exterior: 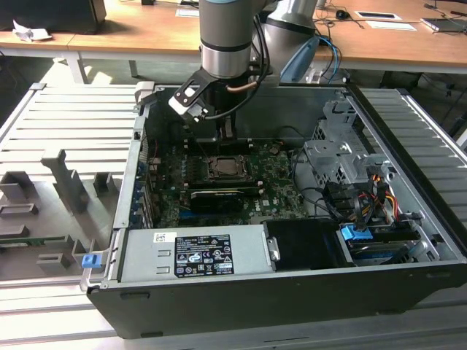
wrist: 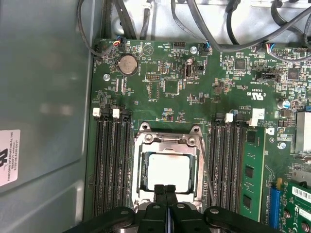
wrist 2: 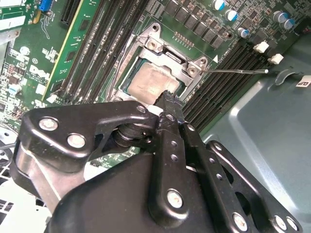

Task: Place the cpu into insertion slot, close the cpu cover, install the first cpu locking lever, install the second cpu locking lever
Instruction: 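Install the first cpu locking lever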

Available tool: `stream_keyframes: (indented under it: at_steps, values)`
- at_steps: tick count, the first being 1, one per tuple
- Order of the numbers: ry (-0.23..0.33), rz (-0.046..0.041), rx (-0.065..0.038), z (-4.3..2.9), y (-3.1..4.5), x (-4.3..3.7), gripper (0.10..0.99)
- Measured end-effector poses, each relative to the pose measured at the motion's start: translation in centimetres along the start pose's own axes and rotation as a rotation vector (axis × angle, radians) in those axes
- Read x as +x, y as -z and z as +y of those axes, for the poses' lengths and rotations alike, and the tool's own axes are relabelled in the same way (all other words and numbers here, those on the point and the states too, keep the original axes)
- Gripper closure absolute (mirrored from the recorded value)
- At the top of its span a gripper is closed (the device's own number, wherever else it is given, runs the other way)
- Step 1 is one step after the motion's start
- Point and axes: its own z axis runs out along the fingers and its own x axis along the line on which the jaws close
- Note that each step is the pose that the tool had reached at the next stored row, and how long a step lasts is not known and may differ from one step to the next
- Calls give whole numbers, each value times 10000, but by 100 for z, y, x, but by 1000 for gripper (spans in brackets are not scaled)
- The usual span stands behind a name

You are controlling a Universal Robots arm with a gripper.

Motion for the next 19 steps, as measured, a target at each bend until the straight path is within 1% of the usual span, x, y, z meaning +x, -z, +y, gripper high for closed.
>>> stream_keyframes:
  at_steps: [19]
  values:
    - [54, 2, 3, 2, 42, 2, 980]
